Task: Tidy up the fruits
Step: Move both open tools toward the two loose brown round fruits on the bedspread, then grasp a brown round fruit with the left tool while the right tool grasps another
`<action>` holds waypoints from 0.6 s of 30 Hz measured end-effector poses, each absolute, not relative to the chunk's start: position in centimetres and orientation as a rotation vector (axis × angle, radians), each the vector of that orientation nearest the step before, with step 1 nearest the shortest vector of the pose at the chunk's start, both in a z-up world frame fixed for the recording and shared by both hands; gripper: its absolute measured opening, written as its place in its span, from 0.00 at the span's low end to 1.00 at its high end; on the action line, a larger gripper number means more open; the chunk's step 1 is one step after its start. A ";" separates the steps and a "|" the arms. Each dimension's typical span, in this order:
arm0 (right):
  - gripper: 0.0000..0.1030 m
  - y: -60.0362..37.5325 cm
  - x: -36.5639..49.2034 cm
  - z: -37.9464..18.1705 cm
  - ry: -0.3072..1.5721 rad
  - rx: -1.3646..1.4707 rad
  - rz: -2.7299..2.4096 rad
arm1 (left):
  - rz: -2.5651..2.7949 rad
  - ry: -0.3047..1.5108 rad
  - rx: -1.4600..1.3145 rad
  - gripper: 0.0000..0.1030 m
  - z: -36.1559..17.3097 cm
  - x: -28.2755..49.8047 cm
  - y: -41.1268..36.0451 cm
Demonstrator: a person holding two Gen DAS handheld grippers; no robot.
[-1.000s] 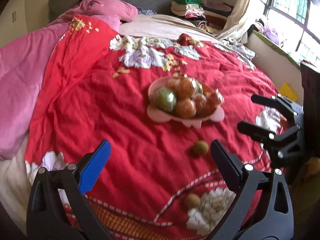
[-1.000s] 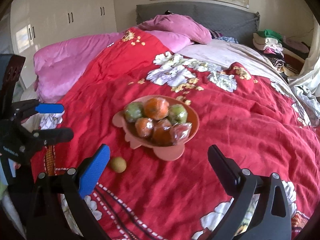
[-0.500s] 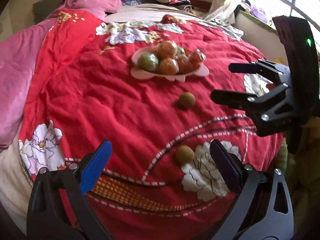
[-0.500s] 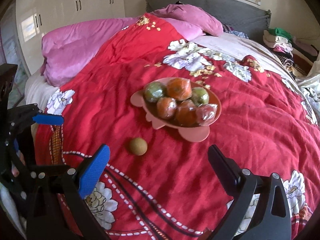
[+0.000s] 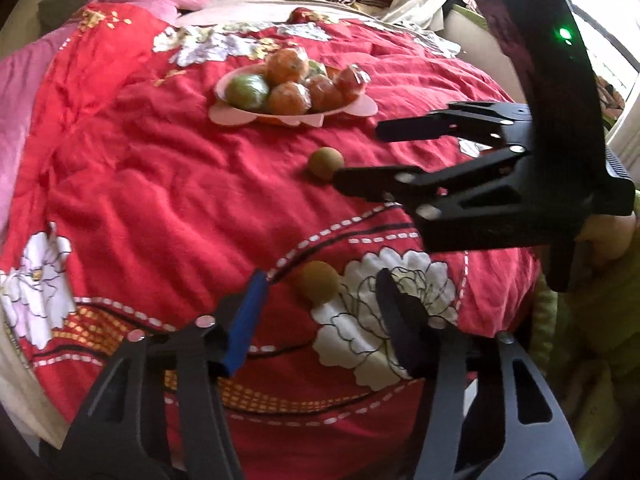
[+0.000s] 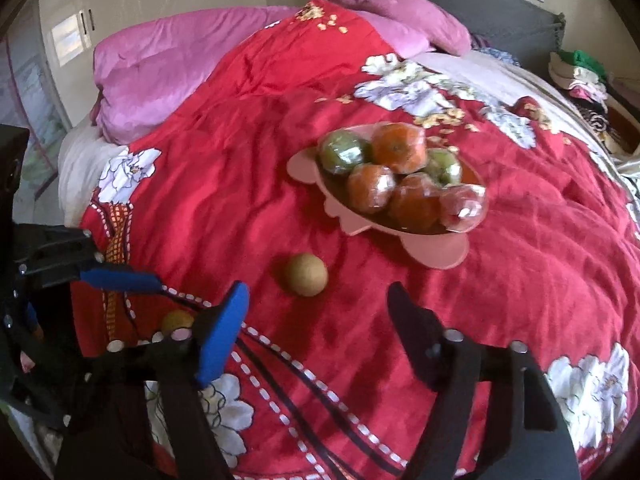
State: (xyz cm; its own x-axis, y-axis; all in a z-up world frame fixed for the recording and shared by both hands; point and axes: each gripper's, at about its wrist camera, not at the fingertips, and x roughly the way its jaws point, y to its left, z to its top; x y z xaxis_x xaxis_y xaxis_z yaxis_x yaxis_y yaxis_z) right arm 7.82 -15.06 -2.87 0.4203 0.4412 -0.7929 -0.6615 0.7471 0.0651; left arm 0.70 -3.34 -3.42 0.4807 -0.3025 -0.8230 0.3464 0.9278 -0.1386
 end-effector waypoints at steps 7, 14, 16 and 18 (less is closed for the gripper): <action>0.28 -13.2 8.7 -4.6 0.933 -0.313 0.715 | -0.410 1.021 0.038 0.22 -4.3 1.3 -3.7; 0.23 -14.2 8.6 -4.2 0.908 -0.273 0.697 | -0.410 1.025 0.011 0.16 -4.6 1.8 -3.5; 0.23 -14.8 8.5 -3.6 0.896 -0.254 0.691 | -0.421 1.020 -0.012 0.16 -4.3 1.9 -3.4; 0.23 -15.5 8.5 -2.9 0.884 -0.236 0.688 | -0.421 1.011 -0.022 0.16 -3.8 2.2 -3.2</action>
